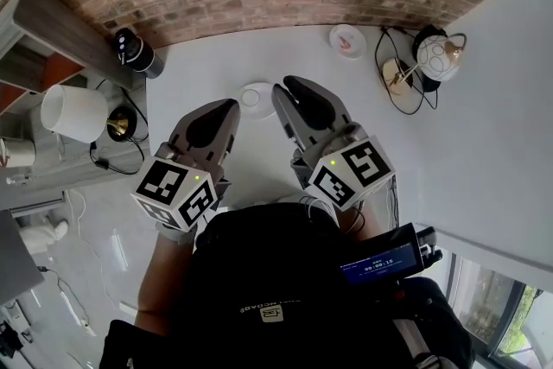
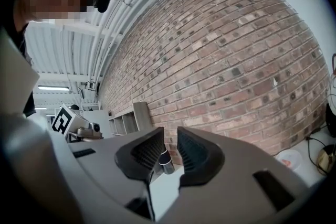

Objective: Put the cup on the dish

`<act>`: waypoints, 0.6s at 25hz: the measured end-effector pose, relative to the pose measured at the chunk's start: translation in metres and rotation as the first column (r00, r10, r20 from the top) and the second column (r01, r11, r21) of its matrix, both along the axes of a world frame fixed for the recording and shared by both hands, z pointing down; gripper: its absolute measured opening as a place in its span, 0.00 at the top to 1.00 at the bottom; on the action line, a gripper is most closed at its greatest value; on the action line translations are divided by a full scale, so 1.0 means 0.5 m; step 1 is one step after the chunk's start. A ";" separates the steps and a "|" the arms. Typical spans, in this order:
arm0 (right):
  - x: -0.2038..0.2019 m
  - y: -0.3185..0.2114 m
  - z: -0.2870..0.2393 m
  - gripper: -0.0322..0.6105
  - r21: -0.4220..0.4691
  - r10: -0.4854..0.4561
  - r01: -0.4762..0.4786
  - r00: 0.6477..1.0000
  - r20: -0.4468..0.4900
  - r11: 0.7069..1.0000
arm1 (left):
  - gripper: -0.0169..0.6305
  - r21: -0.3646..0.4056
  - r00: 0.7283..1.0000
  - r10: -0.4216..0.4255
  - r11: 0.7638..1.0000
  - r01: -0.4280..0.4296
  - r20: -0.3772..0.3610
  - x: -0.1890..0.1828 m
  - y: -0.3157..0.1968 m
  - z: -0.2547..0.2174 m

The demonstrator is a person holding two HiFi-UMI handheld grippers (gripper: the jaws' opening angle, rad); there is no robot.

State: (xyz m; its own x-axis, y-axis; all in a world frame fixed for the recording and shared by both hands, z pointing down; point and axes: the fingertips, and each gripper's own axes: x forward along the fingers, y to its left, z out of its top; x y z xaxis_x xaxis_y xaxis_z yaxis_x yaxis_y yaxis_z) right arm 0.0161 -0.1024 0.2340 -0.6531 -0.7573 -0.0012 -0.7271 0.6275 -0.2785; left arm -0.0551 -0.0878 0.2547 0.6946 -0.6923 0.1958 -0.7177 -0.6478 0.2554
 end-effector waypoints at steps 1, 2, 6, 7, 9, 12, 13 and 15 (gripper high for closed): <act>-0.001 -0.001 0.000 0.82 0.000 0.001 -0.001 1.000 0.000 1.000 | 0.96 -0.001 1.000 0.000 1.000 0.000 0.000 -0.001 -0.002 0.000; -0.001 -0.003 0.000 0.82 -0.001 0.003 -0.003 1.000 0.000 1.000 | 0.97 -0.001 1.000 0.000 1.000 0.000 0.001 -0.002 -0.004 0.000; 0.003 -0.008 -0.001 0.82 -0.003 0.011 -0.011 1.000 0.001 1.000 | 0.96 0.000 1.000 -0.016 1.000 0.016 -0.008 -0.006 -0.013 -0.001; 0.003 -0.008 0.000 0.82 -0.003 0.012 -0.012 1.000 0.002 1.000 | 0.97 -0.001 1.000 -0.022 1.000 0.022 -0.013 -0.008 -0.015 -0.001; 0.004 -0.009 0.001 0.82 -0.005 0.011 -0.011 1.000 0.006 1.000 | 0.96 -0.007 1.000 -0.019 1.000 0.019 -0.023 -0.007 -0.017 -0.001; 0.003 -0.010 0.001 0.82 -0.002 0.005 -0.005 1.000 -0.001 1.000 | 0.97 -0.012 0.999 -0.012 1.000 0.012 -0.049 -0.007 -0.020 -0.004; 0.002 -0.010 0.001 0.82 0.000 0.004 -0.004 1.000 -0.004 1.000 | 0.97 -0.013 0.998 -0.016 1.000 0.015 -0.060 -0.009 -0.022 -0.006; 0.002 -0.010 0.001 0.82 0.001 0.004 -0.004 1.000 -0.007 1.000 | 0.97 -0.014 0.997 -0.025 1.000 0.024 -0.076 -0.014 -0.024 -0.010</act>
